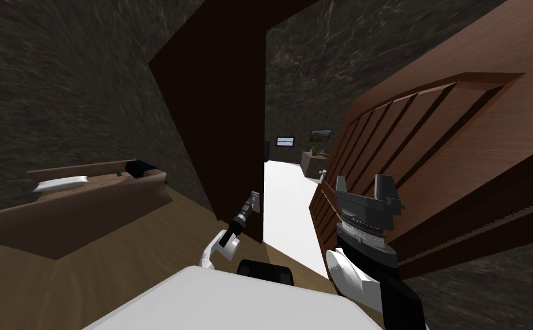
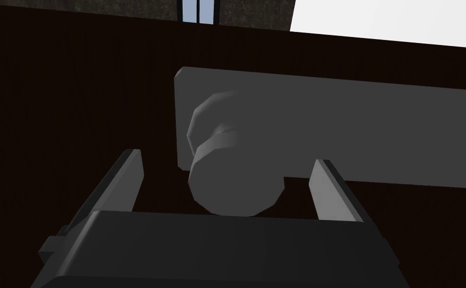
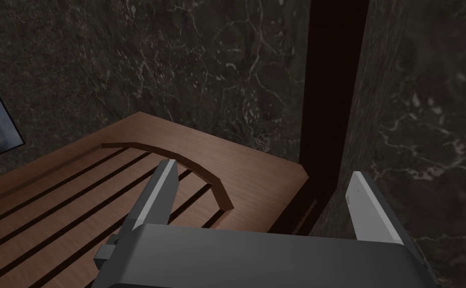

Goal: Push the door open

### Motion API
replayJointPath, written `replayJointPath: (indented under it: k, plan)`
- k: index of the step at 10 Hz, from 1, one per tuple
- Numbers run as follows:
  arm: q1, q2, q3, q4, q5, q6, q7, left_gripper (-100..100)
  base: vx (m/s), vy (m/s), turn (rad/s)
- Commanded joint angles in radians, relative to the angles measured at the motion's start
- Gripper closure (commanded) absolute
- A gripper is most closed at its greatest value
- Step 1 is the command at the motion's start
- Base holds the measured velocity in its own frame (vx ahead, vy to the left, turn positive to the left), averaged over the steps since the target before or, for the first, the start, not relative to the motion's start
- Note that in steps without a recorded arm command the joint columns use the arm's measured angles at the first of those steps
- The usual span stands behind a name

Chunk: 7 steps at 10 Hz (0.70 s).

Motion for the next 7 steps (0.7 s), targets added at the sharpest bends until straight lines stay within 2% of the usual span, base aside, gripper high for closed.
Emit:
replayJointPath:
  k: [1, 2, 7]
  plan:
    - [0.0, 0.0, 0.0, 0.0, 0.0, 0.0, 0.0, -100, 0.078, -0.035, 0.002]
    - [0.0, 0.0, 0.0, 0.0, 0.0, 0.0, 0.0, 100, -0.009, 0.007, 0.003]
    - [0.0, 0.0, 0.0, 0.0, 0.0, 0.0, 0.0, 100, -0.007, 0.005, -0.007]
